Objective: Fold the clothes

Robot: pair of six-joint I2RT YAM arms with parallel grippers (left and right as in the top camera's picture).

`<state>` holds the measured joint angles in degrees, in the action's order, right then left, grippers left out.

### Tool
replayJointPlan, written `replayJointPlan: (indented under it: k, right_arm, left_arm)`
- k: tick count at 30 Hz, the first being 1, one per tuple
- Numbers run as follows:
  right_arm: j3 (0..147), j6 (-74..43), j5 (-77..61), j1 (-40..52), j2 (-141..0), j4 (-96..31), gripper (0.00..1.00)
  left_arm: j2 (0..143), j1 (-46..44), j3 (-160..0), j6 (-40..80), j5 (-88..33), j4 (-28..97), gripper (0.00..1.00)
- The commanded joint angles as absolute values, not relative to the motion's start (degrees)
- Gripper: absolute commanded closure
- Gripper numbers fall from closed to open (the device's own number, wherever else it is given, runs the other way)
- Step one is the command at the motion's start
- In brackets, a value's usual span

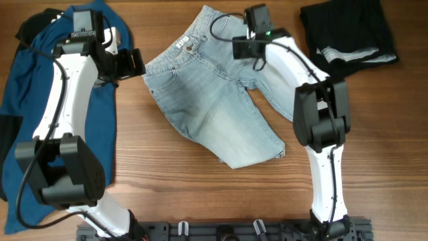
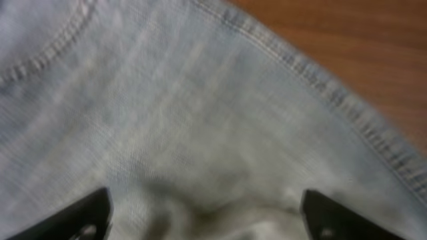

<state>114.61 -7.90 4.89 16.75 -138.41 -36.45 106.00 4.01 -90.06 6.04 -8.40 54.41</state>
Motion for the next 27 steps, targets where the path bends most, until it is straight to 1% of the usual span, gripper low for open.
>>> replayJointPlan:
  k: [1, 4, 7, 12, 14, 19, 20, 21, 22, 23, 27]
  right_arm:
    - [125.32, -4.45, 0.05, 16.8, -137.99, -48.18, 0.01]
    - [129.4, -5.13, -1.65, 16.8, -134.74, -58.61, 0.01]
    - [129.58, -5.15, -2.83, 16.91, -130.39, -62.76, 0.0]
    - [129.56, -6.17, -3.09, 16.91, -122.28, -67.11, 0.01]
    - [129.56, -6.2, -3.09, 16.91, -120.62, -68.14, 0.02]
    - [129.38, -6.81, -3.09, 16.91, -119.98, -71.75, 0.13]
    - [129.29, -7.6, -3.09, 16.91, -119.98, -72.64, 0.14]
    - [129.29, -7.88, -3.16, 16.91, -119.98, -73.19, 0.15]
    - [129.29, -8.21, -3.16, 16.91, -119.98, -73.84, 0.15]
    - [129.29, -9.3, -3.14, 16.91, -119.98, -74.48, 0.15]
    - [129.29, -9.65, -5.67, 16.91, -119.98, -77.78, 0.15]
  left_arm:
    - [109.69, 3.03, -90.21, 4.67, -8.29, 51.09, 0.0]
    - [113.69, 2.07, -90.21, 4.67, -8.38, 46.46, 0.0]
    - [117.97, 0.82, -90.24, 4.69, -8.47, 43.0, 0.01]
    - [123.31, -0.93, -90.21, 6.15, -8.27, 39.53, 0.06]
    - [124.11, -1.02, -90.21, 8.56, -8.27, 38.22, 0.11]
    - [126.19, -1.3, -90.24, 13.98, -8.27, 36.29, 0.26]
    - [126.41, -1.45, -90.24, 13.98, -8.27, 36.32, 0.33]
    - [126.48, -1.56, -90.24, 13.98, -8.25, 36.45, 0.55]
    - [126.45, -1.54, -90.24, 13.98, -8.23, 36.67, 0.8]
    - [126.23, -1.52, -90.24, 13.98, -8.25, 36.95, 0.96]
    - [123.7, -0.05, -90.24, 14.28, -7.05, 40.91, 0.96]
